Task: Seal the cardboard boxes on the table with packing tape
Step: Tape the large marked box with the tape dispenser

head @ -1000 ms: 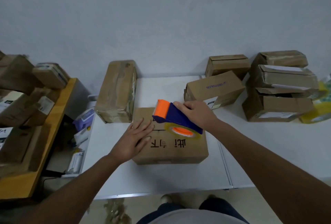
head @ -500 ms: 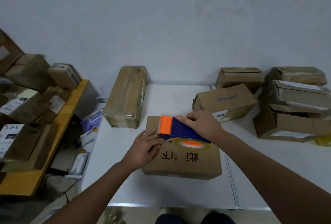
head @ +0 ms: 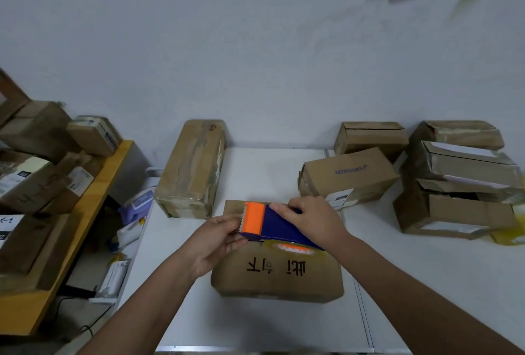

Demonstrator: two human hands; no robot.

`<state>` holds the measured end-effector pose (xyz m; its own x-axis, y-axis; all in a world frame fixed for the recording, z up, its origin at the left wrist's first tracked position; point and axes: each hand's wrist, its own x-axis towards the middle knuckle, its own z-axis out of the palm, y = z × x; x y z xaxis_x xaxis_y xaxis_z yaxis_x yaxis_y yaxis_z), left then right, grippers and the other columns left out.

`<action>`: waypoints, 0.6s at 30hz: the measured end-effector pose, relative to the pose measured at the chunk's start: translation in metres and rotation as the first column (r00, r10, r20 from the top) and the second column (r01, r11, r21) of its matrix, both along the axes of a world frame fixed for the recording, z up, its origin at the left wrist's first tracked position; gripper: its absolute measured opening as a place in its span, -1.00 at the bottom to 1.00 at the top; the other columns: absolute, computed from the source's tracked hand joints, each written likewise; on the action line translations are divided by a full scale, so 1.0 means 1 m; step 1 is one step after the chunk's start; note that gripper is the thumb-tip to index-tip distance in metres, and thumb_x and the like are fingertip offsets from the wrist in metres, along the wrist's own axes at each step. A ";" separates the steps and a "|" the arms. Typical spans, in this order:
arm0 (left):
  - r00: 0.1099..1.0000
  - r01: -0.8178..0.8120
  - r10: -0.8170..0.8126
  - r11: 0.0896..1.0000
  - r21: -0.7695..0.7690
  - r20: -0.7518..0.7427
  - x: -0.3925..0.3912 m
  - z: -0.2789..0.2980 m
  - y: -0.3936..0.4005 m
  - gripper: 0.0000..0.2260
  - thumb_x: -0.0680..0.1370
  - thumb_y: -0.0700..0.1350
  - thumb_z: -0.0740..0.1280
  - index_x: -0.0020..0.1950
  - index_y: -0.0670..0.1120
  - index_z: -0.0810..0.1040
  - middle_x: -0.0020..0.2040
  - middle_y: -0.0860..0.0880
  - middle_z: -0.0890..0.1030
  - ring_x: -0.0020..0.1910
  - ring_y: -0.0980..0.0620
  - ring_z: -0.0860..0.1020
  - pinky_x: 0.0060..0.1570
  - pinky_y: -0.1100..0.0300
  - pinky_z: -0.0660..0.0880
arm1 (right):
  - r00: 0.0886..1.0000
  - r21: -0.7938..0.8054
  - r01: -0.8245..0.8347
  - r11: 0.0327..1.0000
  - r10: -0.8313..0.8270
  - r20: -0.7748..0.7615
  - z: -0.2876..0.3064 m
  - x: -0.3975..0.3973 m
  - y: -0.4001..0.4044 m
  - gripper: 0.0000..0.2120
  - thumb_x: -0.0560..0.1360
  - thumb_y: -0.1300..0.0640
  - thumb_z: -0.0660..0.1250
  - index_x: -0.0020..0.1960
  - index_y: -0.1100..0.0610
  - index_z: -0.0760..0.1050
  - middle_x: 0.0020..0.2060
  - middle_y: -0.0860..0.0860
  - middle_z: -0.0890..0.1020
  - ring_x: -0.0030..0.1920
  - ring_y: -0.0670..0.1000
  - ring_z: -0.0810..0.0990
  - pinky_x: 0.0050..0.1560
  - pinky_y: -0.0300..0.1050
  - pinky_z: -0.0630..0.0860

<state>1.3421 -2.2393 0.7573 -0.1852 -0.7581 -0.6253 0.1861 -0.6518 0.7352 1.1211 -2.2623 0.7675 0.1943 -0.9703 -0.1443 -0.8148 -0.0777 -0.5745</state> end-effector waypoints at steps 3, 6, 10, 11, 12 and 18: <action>1.000 0.005 -0.005 1.000 0.002 -0.011 0.002 0.003 -0.002 -0.81 0.59 -0.37 0.27 0.05 -0.20 0.65 0.00 -0.22 0.70 -0.03 -0.04 0.70 -0.12 0.21 0.63 | 1.000 -0.002 0.000 1.000 0.000 -0.001 -0.001 -0.001 0.001 -0.31 0.38 -0.53 -0.05 -0.15 0.00 0.58 -0.30 -0.07 0.62 -0.28 -0.09 0.59 -0.15 0.01 0.60; 0.991 0.094 -0.087 0.994 -0.059 0.101 0.004 0.004 -0.004 -0.85 0.61 -0.29 0.31 0.10 -0.19 0.66 0.03 -0.18 0.70 -0.01 0.01 0.68 -0.11 0.25 0.60 | 1.000 0.013 -0.017 1.000 0.017 0.007 0.001 -0.001 0.000 -0.30 0.38 -0.51 -0.05 -0.14 0.01 0.59 -0.29 -0.07 0.63 -0.27 -0.09 0.60 -0.13 0.02 0.60; 0.957 0.167 -0.120 0.972 -0.165 0.263 0.004 0.003 -0.006 -0.81 0.66 -0.17 0.27 0.05 -0.15 0.68 -0.01 -0.15 0.71 0.00 0.00 0.66 0.01 0.18 0.57 | 0.999 0.045 -0.043 0.998 0.043 0.004 0.004 -0.001 -0.004 -0.36 0.43 -0.49 0.00 -0.17 0.01 0.58 -0.29 -0.06 0.62 -0.27 -0.08 0.60 -0.12 0.01 0.60; 0.950 0.173 -0.114 0.967 -0.187 0.290 0.003 0.003 -0.006 -0.77 0.67 -0.13 0.25 -0.01 -0.13 0.70 -0.05 -0.14 0.71 -0.05 0.02 0.65 0.01 0.16 0.55 | 0.999 0.054 -0.049 0.997 0.049 0.000 0.005 -0.001 -0.006 -0.40 0.45 -0.48 0.01 -0.21 -0.01 0.55 -0.30 -0.07 0.61 -0.27 -0.07 0.59 -0.12 0.01 0.60; 0.945 0.171 -0.102 0.964 -0.202 0.312 0.001 0.004 -0.006 -0.72 0.68 -0.11 0.23 -0.08 -0.09 0.70 -0.11 -0.12 0.70 -0.12 0.04 0.62 -0.02 0.16 0.52 | 0.998 0.060 -0.059 0.996 0.060 -0.006 0.005 0.000 -0.007 -0.43 0.46 -0.47 0.03 -0.26 -0.04 0.52 -0.32 -0.07 0.59 -0.28 -0.07 0.58 -0.14 -0.01 0.59; 0.895 0.145 -0.002 0.947 -0.287 0.446 -0.005 -0.001 -0.005 -0.71 0.68 -0.10 0.23 -0.14 -0.15 0.64 -0.24 -0.09 0.68 -0.23 0.07 0.62 -0.12 0.22 0.55 | 0.986 0.066 -0.142 0.988 0.147 -0.083 0.013 0.004 -0.012 -0.43 0.48 -0.45 0.02 -0.16 -0.01 0.54 -0.27 -0.06 0.60 -0.23 -0.06 0.58 -0.15 -0.08 0.56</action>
<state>1.3368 -2.2444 0.7567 -0.0120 -0.9187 -0.3947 -0.2384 -0.3807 0.8935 1.1251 -2.2742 0.7806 0.3159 -0.9220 -0.2237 -0.8448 -0.1661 -0.5087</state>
